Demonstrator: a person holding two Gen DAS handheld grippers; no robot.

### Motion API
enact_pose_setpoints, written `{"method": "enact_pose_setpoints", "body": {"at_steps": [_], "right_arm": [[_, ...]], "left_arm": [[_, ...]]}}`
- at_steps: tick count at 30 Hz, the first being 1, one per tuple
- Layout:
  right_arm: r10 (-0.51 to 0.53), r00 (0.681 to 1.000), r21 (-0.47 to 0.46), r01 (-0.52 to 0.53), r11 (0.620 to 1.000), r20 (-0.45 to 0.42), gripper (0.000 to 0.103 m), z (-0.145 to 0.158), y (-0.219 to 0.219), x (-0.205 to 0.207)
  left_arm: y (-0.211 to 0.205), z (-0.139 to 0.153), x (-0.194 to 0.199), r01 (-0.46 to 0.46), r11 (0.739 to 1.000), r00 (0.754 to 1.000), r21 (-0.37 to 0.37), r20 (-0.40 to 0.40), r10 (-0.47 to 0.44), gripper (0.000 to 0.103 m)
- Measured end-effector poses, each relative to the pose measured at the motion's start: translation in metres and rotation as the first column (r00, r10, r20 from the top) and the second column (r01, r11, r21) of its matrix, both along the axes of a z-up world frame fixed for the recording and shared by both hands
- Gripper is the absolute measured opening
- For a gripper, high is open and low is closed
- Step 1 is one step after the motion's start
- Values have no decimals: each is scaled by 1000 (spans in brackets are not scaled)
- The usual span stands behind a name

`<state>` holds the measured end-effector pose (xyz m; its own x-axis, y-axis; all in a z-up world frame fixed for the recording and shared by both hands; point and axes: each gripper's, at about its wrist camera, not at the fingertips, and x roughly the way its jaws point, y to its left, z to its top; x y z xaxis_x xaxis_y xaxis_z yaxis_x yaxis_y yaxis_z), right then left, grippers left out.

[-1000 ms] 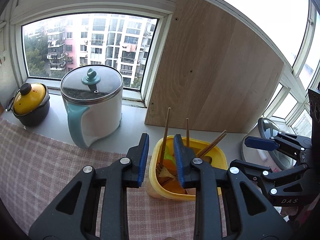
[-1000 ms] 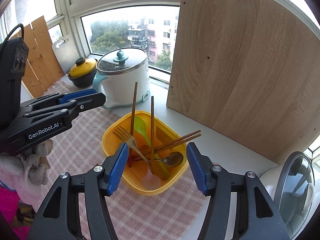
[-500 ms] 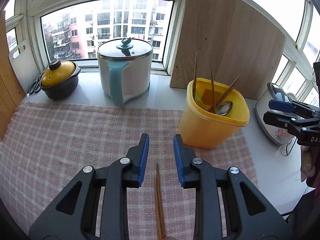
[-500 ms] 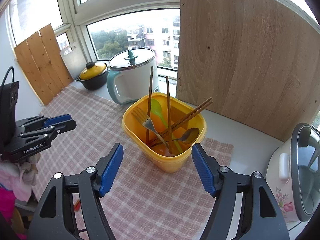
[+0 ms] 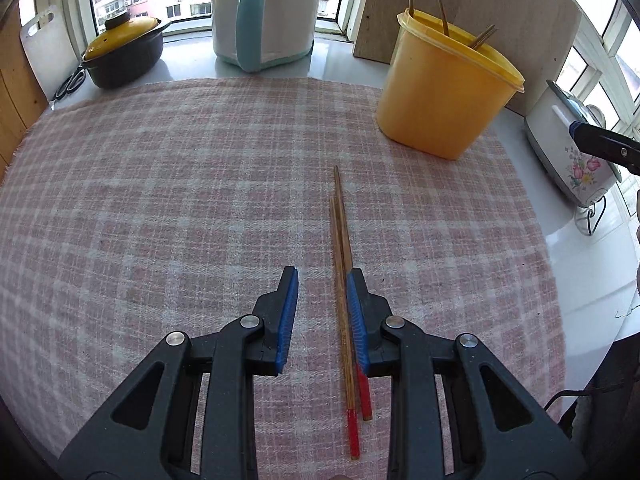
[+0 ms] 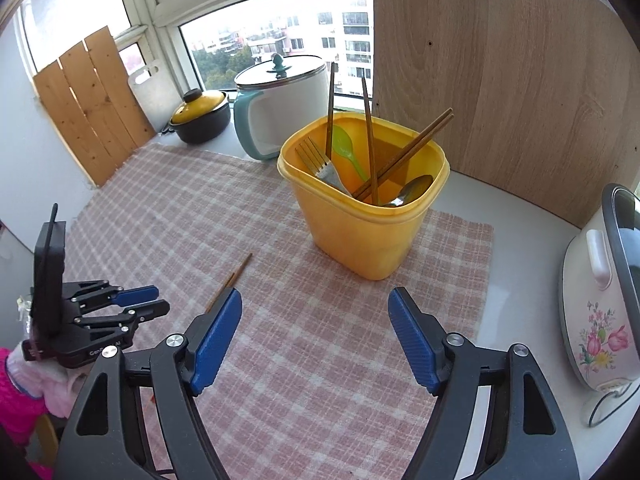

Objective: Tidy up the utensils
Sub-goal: 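Withdraw both grippers and move them over the last two chopsticks, then close the left gripper on a chopstick while the right gripper grasps the other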

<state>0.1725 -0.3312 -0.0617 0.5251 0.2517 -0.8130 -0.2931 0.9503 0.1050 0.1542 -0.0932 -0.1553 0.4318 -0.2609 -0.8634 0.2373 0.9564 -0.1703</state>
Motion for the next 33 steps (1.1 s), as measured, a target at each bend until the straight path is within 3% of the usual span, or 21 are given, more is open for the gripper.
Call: {"method": "enact_pose_setpoints", "body": {"at_steps": [12, 15, 18, 25, 33], "right_arm": [[-32, 994, 57, 39, 998, -108, 75, -38, 9, -23], [-32, 994, 35, 36, 999, -105, 75, -42, 14, -28], [-32, 994, 25, 35, 999, -102, 75, -45, 18, -31], [-38, 992, 46, 44, 998, -119, 75, -49, 23, -32], [-42, 987, 38, 48, 998, -152, 64, -59, 35, -28]], "left_arm": [[-12, -38, -11, 27, 999, 999, 18, -41, -26, 24], [-14, -41, -11, 33, 999, 999, 22, -41, -32, 24], [-15, -43, -10, 32, 999, 999, 35, -39, -31, 17], [-14, -44, -6, 38, 998, 999, 42, -33, -36, 16], [-22, -51, 6, 57, 997, 998, 54, -36, -55, 16]]}}
